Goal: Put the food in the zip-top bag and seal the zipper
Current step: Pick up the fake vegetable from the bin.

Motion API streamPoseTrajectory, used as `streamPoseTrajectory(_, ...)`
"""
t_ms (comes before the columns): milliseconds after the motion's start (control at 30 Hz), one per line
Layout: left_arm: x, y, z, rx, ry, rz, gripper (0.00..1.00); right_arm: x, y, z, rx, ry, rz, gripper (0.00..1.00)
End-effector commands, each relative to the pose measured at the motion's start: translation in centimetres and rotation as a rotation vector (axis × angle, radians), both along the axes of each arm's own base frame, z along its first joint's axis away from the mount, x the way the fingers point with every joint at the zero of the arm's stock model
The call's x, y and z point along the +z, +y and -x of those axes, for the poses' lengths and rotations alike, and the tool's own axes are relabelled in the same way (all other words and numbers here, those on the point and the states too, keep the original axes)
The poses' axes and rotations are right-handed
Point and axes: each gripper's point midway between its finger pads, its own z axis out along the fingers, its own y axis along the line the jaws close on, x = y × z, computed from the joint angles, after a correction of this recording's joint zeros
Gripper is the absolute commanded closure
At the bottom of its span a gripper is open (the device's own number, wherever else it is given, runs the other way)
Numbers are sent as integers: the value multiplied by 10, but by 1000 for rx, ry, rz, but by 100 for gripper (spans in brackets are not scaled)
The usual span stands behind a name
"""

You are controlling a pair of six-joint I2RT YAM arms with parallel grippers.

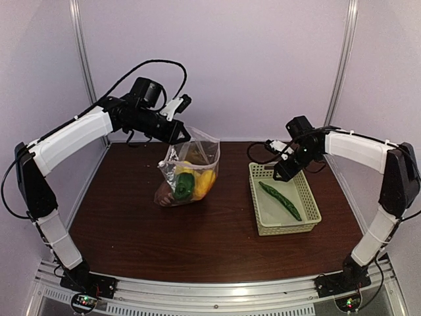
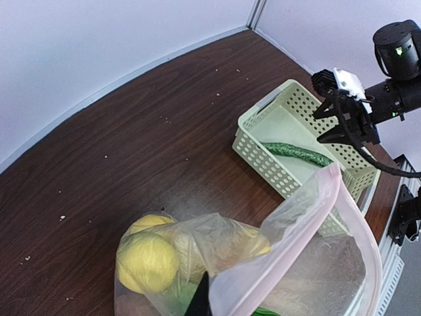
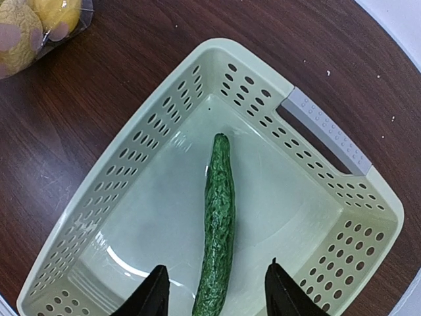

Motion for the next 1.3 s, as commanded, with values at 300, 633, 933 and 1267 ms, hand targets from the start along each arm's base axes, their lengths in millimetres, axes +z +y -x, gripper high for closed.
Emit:
streamPoseTrajectory(300, 5, 0, -4, 7, -32, 11, 95, -54, 3, -22, -58, 117, 77, 50)
streamPoseTrajectory(633, 3, 1, -5, 9, -32, 6, 94, -71, 11, -32, -35, 140, 83, 54)
streamPoseTrajectory(933, 1, 1, -5, 12, -30, 1, 94, -86, 21, -26, 5, 180, 95, 57)
streamPoseTrajectory(1267, 0, 0, -5, 11, -22, 3, 94, -99, 17, -27, -2, 201, 128, 60)
